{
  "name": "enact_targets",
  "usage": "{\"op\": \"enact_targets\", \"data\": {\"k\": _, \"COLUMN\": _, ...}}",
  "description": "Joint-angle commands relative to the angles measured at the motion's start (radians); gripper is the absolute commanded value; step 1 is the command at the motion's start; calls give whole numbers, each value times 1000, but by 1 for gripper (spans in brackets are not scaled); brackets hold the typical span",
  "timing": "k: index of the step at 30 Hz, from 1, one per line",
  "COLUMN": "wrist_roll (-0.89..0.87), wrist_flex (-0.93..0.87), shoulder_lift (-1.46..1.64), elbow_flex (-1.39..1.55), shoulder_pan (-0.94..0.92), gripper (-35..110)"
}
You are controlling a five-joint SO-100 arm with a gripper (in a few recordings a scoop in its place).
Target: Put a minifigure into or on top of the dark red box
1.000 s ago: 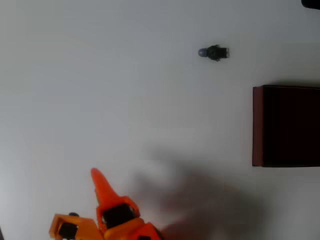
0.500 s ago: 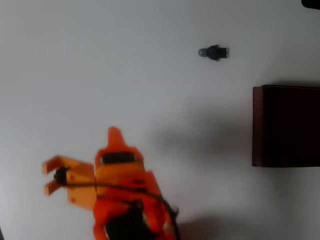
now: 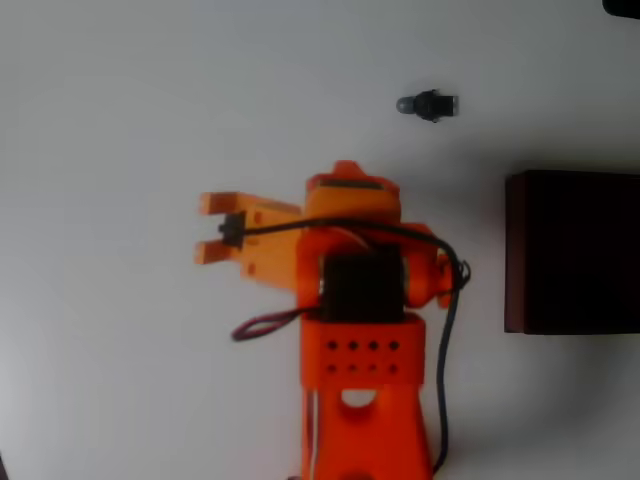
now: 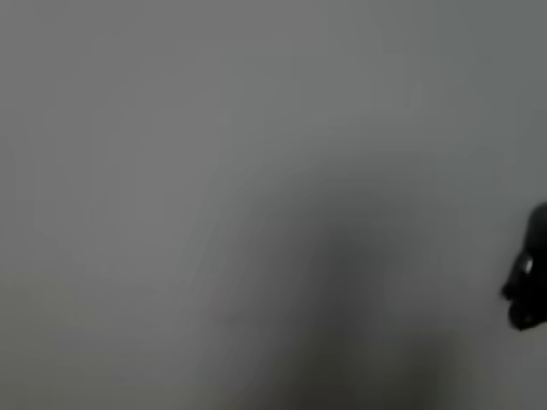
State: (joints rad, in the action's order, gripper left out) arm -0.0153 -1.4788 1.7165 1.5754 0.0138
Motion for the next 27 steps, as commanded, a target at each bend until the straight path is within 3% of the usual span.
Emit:
{"op": "enact_targets", "data": {"k": 1, "wrist_roll": 58, "wrist_flex": 12, "shoulder_lift": -81, "elbow_flex": -120, "shoulder_pan": -46, "gripper": 22}}
{"op": "enact_targets", "data": {"k": 15, "wrist_roll": 336, "wrist_flex": 138, "shoulder_lift": -333, "elbow_flex": -253, "shoulder_pan": -144, "gripper": 20}}
{"op": "enact_targets", "data": {"k": 20, "wrist_roll": 399, "wrist_flex": 66, "shoulder_lift": -532, "elbow_flex": -477, "shoulder_pan": -195, "gripper": 19}}
{"op": "enact_targets", "data": {"k": 27, "wrist_roll": 437, "wrist_flex": -184, "shoulder_lift": -871, "elbow_flex": -1019, "shoulder_pan": -236, "gripper": 20}}
